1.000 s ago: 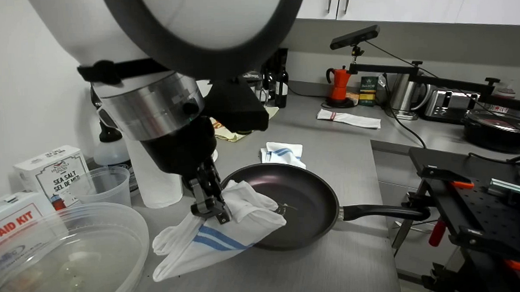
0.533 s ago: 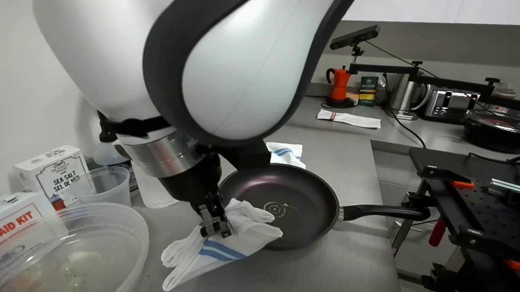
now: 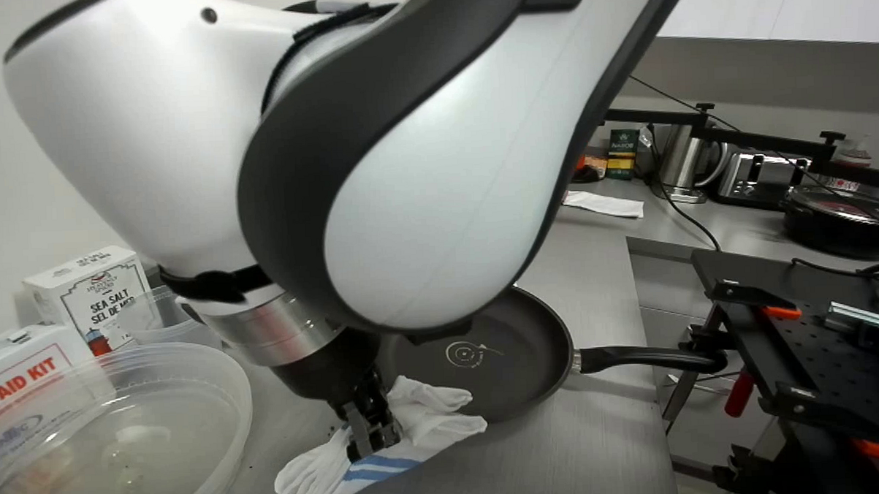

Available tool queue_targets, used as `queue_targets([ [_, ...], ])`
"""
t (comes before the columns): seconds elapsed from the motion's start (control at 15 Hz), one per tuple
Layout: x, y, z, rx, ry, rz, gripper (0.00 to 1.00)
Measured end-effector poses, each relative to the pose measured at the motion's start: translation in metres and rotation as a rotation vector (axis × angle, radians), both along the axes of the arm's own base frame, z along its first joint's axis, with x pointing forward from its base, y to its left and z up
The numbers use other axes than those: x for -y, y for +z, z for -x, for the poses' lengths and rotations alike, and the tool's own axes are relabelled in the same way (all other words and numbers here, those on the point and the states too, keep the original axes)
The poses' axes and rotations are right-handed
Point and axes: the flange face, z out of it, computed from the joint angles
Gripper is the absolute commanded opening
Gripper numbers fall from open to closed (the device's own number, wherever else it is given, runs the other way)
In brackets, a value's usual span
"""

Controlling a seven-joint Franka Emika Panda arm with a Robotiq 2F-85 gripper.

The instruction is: Use the left towel to clean the pan

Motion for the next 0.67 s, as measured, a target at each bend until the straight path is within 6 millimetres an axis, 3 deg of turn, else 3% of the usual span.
queue_targets([
  [0.47,-0.022,-0.004,0.01,0.005,0.004,0.005,0.04],
  [0.53,-0.022,-0.004,0.011,0.004,0.003,0.006,0.4],
  [0.67,-0.021,-0.006,0.011,0.001,0.002,0.007,0.47],
])
